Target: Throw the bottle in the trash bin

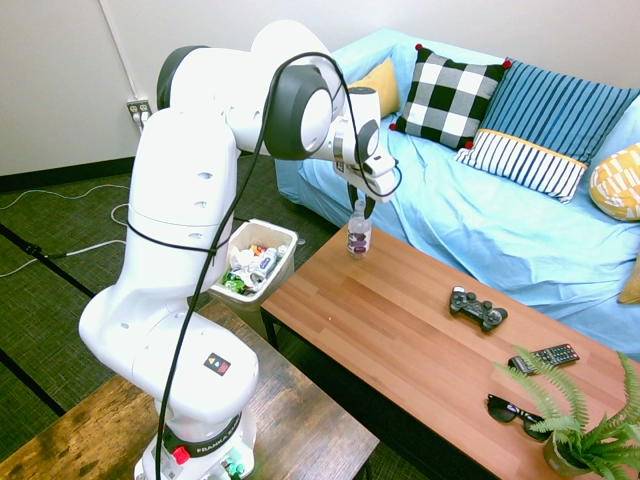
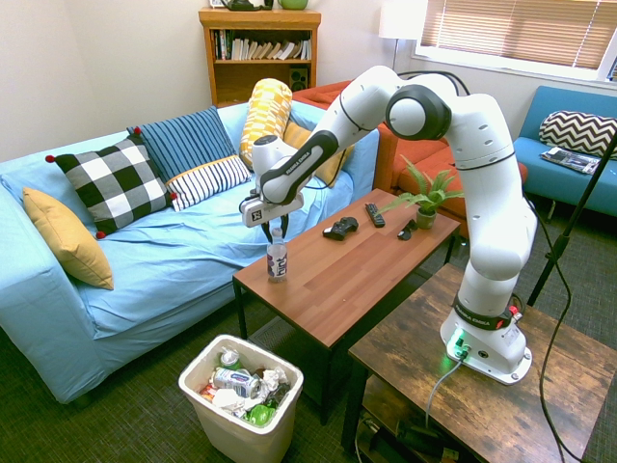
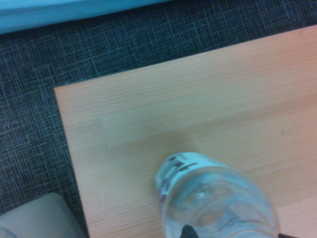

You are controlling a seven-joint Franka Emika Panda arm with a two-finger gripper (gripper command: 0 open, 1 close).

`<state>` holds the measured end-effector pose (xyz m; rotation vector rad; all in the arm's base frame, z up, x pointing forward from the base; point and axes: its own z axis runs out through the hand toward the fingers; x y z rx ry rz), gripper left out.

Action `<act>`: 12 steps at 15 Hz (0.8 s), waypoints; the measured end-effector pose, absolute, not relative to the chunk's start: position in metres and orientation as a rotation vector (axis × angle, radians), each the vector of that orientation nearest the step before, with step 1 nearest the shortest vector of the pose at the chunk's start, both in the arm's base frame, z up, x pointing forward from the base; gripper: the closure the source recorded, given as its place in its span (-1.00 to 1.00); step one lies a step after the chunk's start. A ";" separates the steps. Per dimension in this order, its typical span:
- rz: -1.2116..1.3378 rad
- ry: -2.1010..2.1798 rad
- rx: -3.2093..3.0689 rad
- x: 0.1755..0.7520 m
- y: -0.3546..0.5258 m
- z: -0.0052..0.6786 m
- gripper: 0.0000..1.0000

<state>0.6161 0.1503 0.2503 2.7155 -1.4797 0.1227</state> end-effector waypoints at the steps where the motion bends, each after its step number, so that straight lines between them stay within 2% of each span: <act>1: 0.118 -1.482 2.715 0.616 0.149 0.250 1.00; 5: 0.107 -1.489 2.723 0.618 0.144 0.255 1.00; 7: 0.147 -1.481 2.758 0.618 0.151 0.278 1.00; 12: 0.255 -1.313 2.869 0.575 0.249 0.346 1.00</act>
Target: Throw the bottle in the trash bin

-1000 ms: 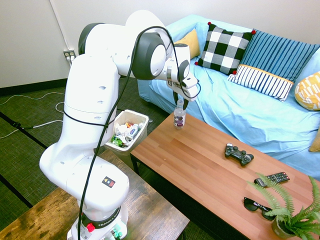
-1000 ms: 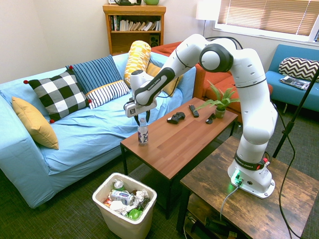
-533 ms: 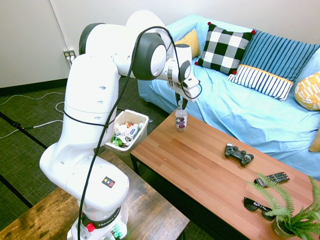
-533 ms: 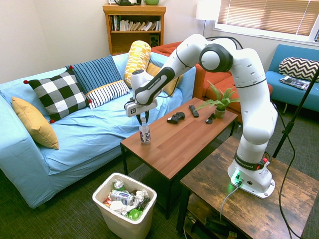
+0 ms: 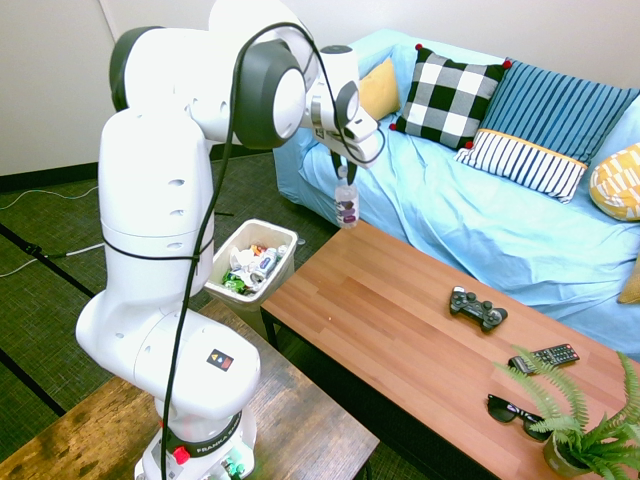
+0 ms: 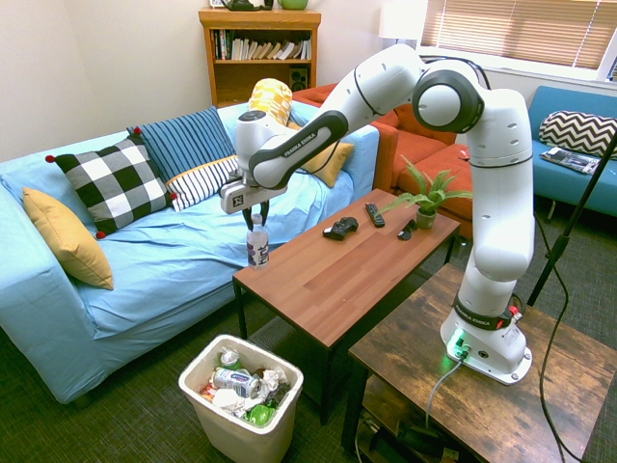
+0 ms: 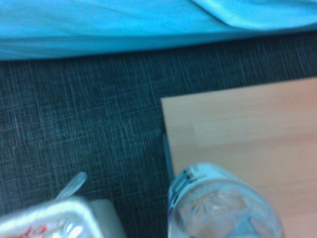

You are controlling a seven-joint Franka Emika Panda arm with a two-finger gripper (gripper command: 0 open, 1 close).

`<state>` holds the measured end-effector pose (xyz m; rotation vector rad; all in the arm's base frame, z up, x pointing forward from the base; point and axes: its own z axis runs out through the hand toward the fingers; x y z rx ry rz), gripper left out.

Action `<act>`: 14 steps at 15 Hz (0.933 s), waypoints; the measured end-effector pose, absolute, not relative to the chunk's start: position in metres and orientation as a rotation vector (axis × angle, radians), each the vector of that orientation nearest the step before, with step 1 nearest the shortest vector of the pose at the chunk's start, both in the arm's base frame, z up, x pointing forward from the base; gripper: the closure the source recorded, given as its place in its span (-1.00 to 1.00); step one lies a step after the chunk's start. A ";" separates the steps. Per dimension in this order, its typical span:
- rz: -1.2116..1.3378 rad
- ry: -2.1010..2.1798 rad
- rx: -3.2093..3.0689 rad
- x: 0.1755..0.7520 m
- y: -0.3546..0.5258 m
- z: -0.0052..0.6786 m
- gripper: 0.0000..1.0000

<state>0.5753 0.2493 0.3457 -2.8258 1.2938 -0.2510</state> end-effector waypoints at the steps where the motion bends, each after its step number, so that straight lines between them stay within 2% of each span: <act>1: -0.277 1.251 -2.859 0.559 0.281 0.346 1.00; 5: -0.357 1.074 -2.992 0.478 0.396 0.317 1.00; 8: -0.362 0.976 -3.071 0.429 0.441 0.285 1.00; 9: -0.362 0.962 -3.089 0.423 0.445 0.275 -1.00; 14: -0.348 0.986 -3.105 0.426 0.437 0.257 -1.00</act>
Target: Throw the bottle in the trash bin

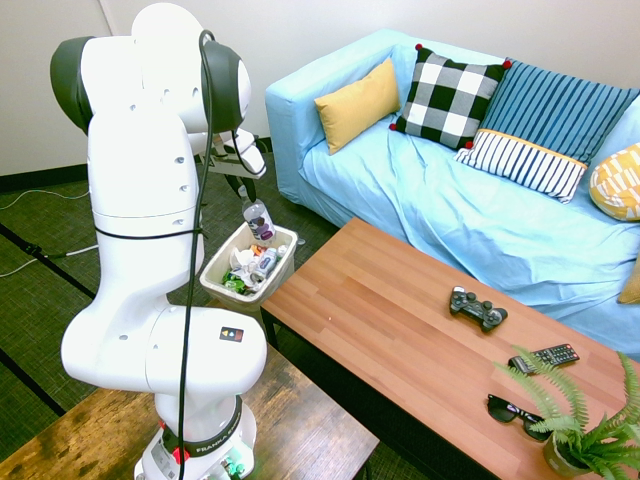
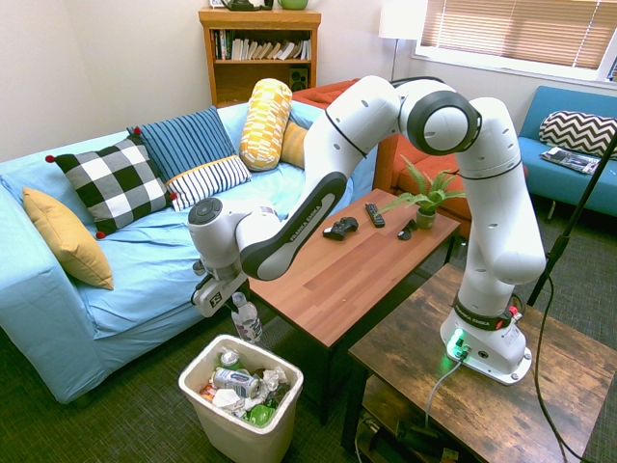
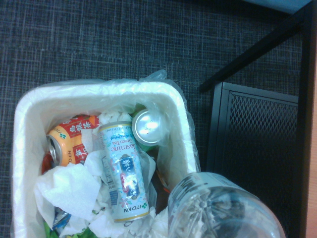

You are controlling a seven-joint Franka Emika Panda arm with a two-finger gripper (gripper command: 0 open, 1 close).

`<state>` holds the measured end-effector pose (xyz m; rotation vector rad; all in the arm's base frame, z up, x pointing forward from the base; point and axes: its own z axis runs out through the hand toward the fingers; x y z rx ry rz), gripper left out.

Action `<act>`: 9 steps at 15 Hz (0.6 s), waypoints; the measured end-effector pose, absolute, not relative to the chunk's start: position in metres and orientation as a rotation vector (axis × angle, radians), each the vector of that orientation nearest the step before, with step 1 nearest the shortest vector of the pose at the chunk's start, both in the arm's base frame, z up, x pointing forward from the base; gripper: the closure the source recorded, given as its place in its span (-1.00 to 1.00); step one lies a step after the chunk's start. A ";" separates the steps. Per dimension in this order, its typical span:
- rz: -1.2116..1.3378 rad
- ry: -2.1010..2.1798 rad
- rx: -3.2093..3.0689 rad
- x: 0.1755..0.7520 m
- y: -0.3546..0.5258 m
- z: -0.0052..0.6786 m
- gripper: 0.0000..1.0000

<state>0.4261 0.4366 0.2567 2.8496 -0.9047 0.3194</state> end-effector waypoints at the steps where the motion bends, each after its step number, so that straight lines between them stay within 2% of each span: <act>1: 0.318 -0.911 2.847 0.428 0.434 0.255 -1.00; 9: 0.297 -0.973 2.830 0.445 0.401 0.245 -1.00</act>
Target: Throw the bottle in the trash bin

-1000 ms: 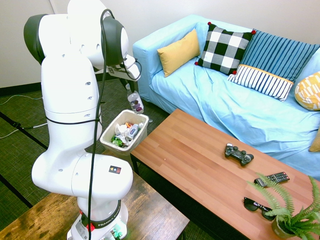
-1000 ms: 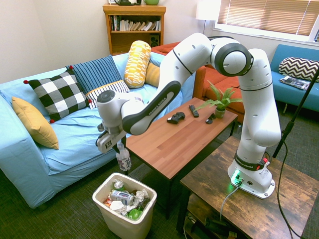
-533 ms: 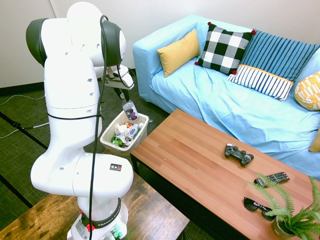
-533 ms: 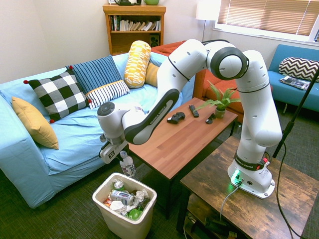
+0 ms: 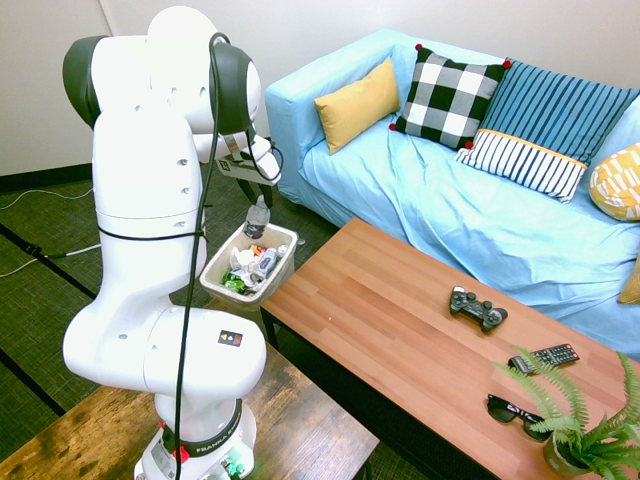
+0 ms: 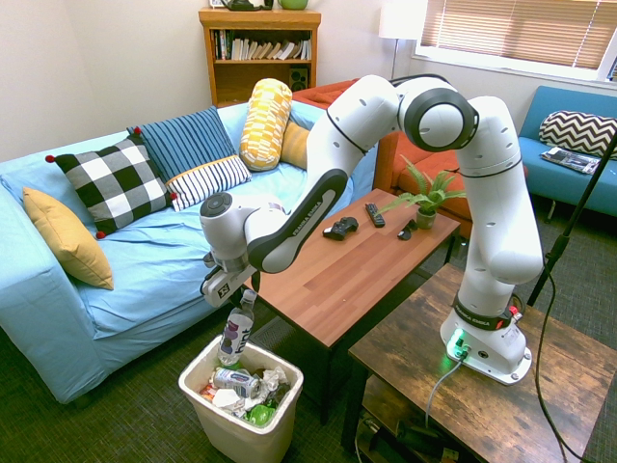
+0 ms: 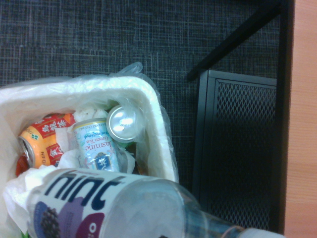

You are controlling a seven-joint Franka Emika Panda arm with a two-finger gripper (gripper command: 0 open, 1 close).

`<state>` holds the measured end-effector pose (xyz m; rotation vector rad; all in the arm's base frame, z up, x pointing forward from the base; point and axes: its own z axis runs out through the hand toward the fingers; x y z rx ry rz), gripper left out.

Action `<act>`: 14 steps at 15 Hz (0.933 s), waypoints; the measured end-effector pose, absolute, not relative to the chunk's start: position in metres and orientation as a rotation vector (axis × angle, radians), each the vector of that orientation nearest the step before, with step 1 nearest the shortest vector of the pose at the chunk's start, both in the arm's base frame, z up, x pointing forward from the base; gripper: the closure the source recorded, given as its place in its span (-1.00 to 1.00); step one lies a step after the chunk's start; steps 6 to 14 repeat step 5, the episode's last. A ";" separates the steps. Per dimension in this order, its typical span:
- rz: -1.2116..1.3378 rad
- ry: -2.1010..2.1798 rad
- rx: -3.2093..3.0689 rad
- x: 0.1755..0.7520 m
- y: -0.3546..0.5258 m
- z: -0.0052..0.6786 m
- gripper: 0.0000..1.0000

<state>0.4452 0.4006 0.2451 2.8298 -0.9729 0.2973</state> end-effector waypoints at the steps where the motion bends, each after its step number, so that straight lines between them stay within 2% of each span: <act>1: 0.294 -0.976 2.828 0.446 0.398 0.245 -1.00; 14: 0.289 -0.982 2.840 0.442 0.392 0.248 -1.00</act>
